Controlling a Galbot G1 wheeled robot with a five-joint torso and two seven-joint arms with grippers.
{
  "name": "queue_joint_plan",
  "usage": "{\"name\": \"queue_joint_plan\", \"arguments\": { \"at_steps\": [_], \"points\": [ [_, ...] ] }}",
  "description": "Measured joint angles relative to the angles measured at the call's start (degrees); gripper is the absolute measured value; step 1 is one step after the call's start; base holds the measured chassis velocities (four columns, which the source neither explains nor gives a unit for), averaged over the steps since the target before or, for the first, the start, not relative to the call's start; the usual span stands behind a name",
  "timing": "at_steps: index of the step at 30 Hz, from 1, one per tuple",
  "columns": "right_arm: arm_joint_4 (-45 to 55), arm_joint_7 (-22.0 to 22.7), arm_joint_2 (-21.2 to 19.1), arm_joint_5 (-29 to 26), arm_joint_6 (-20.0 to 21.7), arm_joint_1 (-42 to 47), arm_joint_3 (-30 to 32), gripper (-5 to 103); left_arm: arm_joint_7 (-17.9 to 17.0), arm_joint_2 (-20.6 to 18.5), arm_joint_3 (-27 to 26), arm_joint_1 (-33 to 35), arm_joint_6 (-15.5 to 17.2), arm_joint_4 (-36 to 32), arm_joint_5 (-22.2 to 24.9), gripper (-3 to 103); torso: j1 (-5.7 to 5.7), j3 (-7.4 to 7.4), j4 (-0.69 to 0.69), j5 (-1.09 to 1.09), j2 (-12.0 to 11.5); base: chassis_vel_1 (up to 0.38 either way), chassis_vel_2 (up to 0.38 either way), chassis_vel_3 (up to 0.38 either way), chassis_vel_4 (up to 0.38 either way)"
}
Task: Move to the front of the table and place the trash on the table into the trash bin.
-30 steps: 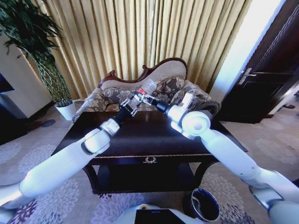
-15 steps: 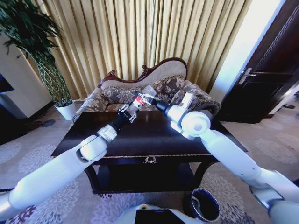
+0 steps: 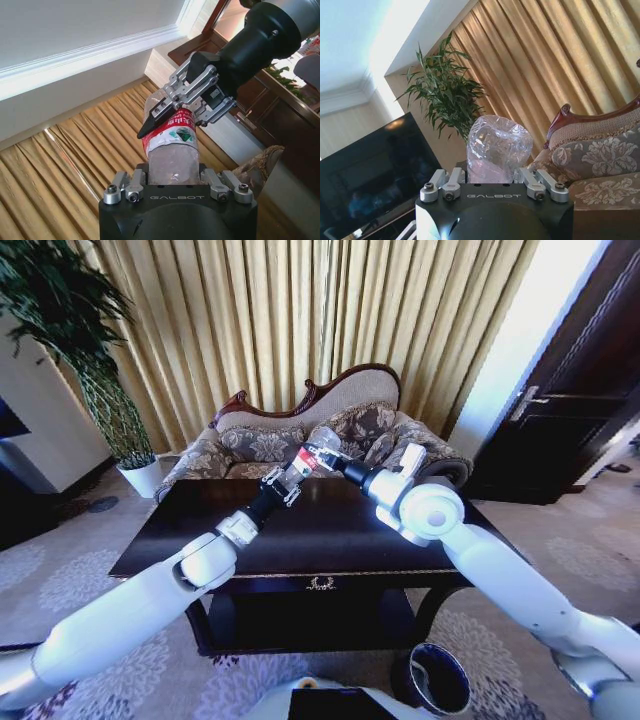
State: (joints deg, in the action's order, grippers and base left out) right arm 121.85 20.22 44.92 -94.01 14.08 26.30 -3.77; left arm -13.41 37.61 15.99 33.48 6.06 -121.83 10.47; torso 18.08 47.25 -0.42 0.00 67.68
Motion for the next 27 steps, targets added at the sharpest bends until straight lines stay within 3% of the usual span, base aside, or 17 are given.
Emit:
{"name": "queue_joint_plan", "arguments": {
  "at_steps": [4,8,10,13,14,18,19,20,22,23,25,26,27],
  "points": [
    [-0.2,0.1,-0.1,0.1,0.0,0.2,0.7,33,0.1,-0.1,0.1,0.0,0.0,0.0,0.0,52,0.00,0.00,0.00,0.00,0.0,0.000,0.000,0.000,0.000],
    [-0.3,0.2,-1.0,0.2,-0.1,1.0,2.1,27,1.0,-0.3,0.2,0.1,-0.7,-0.2,0.1,74,0.00,0.00,0.00,0.00,0.0,0.000,0.000,0.000,0.000],
    [-0.4,0.2,-1.3,0.2,-0.1,1.2,2.6,27,1.1,-0.3,0.1,0.2,-0.8,-0.3,0.2,74,0.00,0.00,0.00,0.00,0.0,0.000,0.000,0.000,0.000],
    [-1.2,0.5,-2.4,2.3,-0.1,2.6,4.8,27,1.2,-0.3,-0.7,0.7,-1.2,-1.0,1.6,90,0.00,0.00,0.00,0.00,0.0,0.000,0.000,0.000,0.000],
    [-1.2,0.5,-2.4,2.3,-0.1,2.6,4.8,27,1.2,-0.3,-0.7,0.7,-1.2,-1.0,1.6,90,0.00,0.00,0.00,0.00,0.0,0.000,0.000,0.000,0.000],
    [-2.7,0.5,-4.6,10.3,0.1,7.6,8.7,27,0.7,-0.2,-4.8,3.3,-0.6,-1.8,5.0,100,0.00,0.00,0.00,0.00,0.0,0.000,0.000,0.000,0.000],
    [-2.9,0.8,-6.4,18.2,0.1,14.4,13.2,27,-1.4,0.1,-11.6,6.8,2.6,-2.2,9.7,100,0.00,0.00,0.00,0.02,0.0,0.000,0.000,0.000,0.000],
    [-2.9,0.8,-6.4,18.2,0.1,14.4,13.2,27,-1.4,0.1,-11.6,6.8,2.6,-2.2,9.7,100,0.00,0.00,0.00,0.02,0.0,0.000,0.000,0.000,0.000],
    [-2.2,1.1,-8.9,26.4,0.5,20.0,17.0,27,-3.4,-0.8,-17.3,10.0,4.6,-2.0,14.5,100,0.00,0.00,-0.02,-0.01,0.0,0.000,0.000,0.000,0.000],
    [-2.2,1.1,-8.9,26.4,0.5,20.0,17.0,27,-3.4,-0.8,-17.3,10.0,4.6,-2.0,14.5,100,0.00,0.00,-0.02,-0.01,0.0,0.000,0.000,0.000,0.000],
    [-1.2,3.1,-11.0,33.0,2.6,25.5,20.9,27,-4.8,-2.9,-23.9,14.9,5.2,-0.5,18.6,100,0.00,0.00,-0.02,0.00,0.0,0.000,0.000,0.000,0.000],
    [-1.2,3.1,-11.0,33.0,2.6,25.5,20.9,27,-4.8,-2.9,-23.9,14.9,5.2,-0.5,18.6,100,0.00,0.00,-0.02,0.00,0.0,0.000,0.000,0.000,0.000],
    [-0.5,4.4,-11.5,33.9,3.1,27.1,22.2,27,-5.1,-3.4,-27.3,17.1,5.3,0.1,20.2,100,0.00,0.00,0.00,-0.03,0.0,0.000,0.000,0.000,0.000]
  ]
}}
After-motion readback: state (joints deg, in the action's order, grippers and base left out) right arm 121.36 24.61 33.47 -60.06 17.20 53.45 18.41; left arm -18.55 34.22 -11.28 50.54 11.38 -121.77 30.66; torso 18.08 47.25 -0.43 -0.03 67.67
